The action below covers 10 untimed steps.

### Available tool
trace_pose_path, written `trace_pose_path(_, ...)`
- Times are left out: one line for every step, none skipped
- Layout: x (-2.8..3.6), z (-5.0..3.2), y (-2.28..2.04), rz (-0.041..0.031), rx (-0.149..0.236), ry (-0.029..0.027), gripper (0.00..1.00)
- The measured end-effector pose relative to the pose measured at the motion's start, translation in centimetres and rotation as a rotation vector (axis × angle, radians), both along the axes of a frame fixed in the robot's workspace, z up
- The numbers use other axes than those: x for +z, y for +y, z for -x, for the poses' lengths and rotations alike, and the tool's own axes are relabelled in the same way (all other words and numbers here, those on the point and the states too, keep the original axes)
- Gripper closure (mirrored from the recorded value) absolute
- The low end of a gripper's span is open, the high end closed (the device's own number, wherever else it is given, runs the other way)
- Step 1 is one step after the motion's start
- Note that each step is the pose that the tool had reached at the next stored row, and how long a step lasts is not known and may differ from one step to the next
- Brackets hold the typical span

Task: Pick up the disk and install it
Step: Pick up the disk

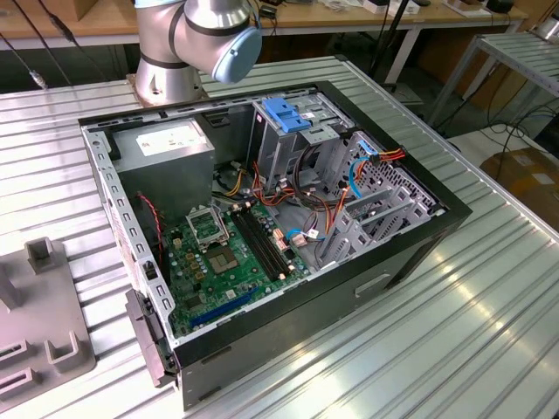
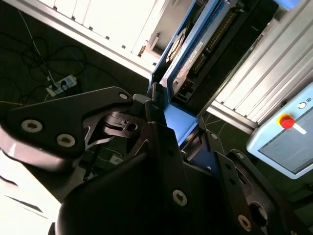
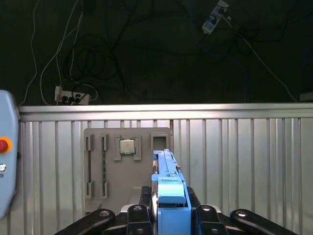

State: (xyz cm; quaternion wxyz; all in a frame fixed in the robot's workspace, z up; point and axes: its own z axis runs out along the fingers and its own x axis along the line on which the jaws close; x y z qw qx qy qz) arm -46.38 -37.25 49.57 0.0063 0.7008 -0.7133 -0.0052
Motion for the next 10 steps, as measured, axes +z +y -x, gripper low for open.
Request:
trace_pose_path(0.25,-0.01,0.00,0.0000,0.000,0.0007,0.63)
trace_pose_path(0.58,-0.02,0.00,0.0001,0.000,0.0014,0.63)
trace_pose_path(0.85,-0.03,0.00,0.0001,0.000,0.0022,0.63)
trace_pose_path(1.11,-0.04,0.00,0.0001,0.000,0.0031,0.63)
trace_pose_path(1.35,-0.05,0.00,0.0001,0.000,0.0040,0.63)
trace_pose_path(1.53,-0.06,0.00,0.0001,0.000,0.0048,0.63)
trace_pose_path(1.73,-0.07,0.00,0.0001,0.000,0.0057,0.63)
trace_pose_path(2.01,-0.09,0.00,0.0000,0.000,0.0067,0.63)
trace_pose_path(2.23,-0.11,0.00,0.0000,0.000,0.0076,0.63)
trace_pose_path(2.57,-0.21,0.00,0.0001,0.000,0.0104,0.63)
